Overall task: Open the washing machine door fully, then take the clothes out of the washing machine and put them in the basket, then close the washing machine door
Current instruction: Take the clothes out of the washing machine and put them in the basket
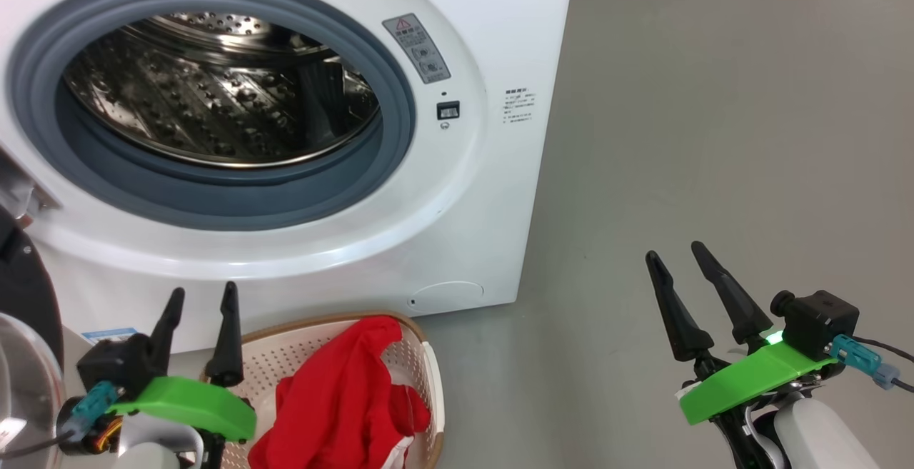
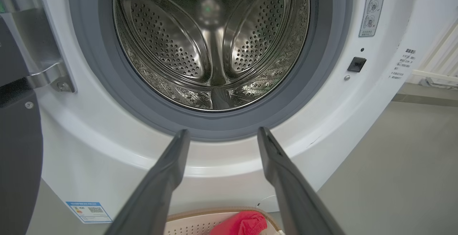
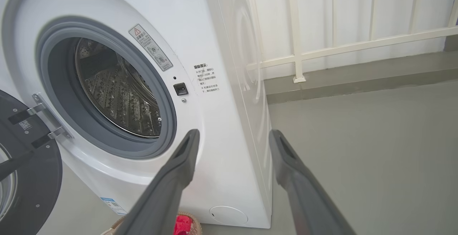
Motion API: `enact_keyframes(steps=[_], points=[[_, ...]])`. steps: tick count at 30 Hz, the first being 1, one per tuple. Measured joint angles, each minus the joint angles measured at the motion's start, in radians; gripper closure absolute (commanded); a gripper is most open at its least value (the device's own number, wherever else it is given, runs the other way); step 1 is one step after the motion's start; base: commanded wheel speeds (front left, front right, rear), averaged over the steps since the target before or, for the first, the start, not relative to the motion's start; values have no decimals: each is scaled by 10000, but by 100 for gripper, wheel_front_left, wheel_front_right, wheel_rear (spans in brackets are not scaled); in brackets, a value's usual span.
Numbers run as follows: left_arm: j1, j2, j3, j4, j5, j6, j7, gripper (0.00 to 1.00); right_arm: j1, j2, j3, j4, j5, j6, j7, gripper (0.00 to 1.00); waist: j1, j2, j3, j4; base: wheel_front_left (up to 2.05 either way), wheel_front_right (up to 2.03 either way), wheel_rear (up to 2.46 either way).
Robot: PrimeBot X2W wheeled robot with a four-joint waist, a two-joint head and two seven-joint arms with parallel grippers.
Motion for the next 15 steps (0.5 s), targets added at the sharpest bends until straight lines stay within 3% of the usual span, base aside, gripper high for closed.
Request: enact_keyframes(steps=[15], points=[[1578,236,314,-3093,29,834,17,0,243,-134,4,-59,12,0,0,0,0,0,-305,85,0,0,0]])
